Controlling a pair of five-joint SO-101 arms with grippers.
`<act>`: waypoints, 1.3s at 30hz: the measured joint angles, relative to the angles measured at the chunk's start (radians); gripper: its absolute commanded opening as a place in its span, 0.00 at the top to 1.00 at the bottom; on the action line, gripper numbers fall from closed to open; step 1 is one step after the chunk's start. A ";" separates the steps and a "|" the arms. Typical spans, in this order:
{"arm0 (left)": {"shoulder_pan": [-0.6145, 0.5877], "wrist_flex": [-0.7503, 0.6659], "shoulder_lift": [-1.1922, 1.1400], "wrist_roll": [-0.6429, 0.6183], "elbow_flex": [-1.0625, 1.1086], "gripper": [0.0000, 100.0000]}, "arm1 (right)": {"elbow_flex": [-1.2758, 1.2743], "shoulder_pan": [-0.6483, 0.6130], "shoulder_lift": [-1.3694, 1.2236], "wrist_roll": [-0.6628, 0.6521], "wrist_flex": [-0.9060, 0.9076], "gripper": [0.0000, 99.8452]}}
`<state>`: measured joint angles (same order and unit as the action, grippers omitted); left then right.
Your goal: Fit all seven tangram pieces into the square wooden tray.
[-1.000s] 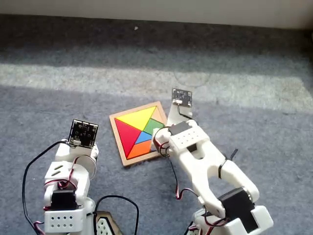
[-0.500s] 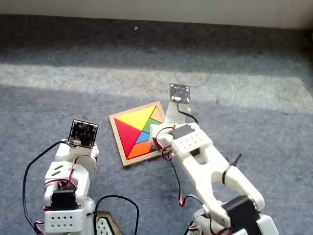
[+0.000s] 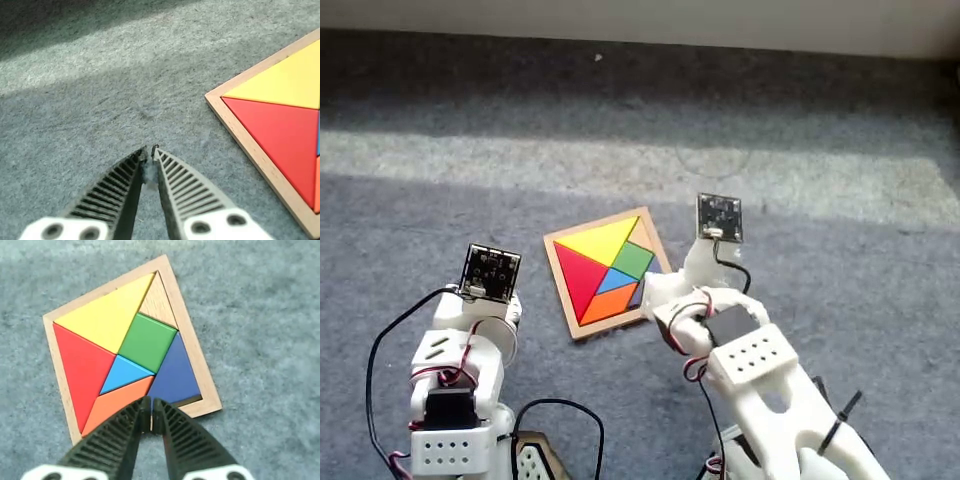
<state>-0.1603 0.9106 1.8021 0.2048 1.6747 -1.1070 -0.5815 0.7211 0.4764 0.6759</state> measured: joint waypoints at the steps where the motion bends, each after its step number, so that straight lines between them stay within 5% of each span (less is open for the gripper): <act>1: 0.000 0.000 0.000 0.000 0.000 0.95 | -0.011 0.000 0.029 0.000 0.000 0.98; 13: 0.000 0.000 0.000 0.000 0.000 0.95 | -0.227 0.141 0.354 0.000 -0.129 0.98; 22: 0.000 0.000 0.000 0.000 -0.005 0.95 | -0.468 0.153 0.586 0.000 -0.385 0.98; 30: 0.002 0.000 0.000 0.000 -0.005 0.95 | -0.566 0.155 0.806 -0.002 -0.411 0.97; 39: 0.095 0.000 0.000 0.000 0.000 0.95 | -0.569 0.155 1.022 -0.230 -0.344 0.97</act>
<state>-0.0652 0.9106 1.8021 0.2048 1.6747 -1.6763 -0.4266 1.7430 0.2463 0.3322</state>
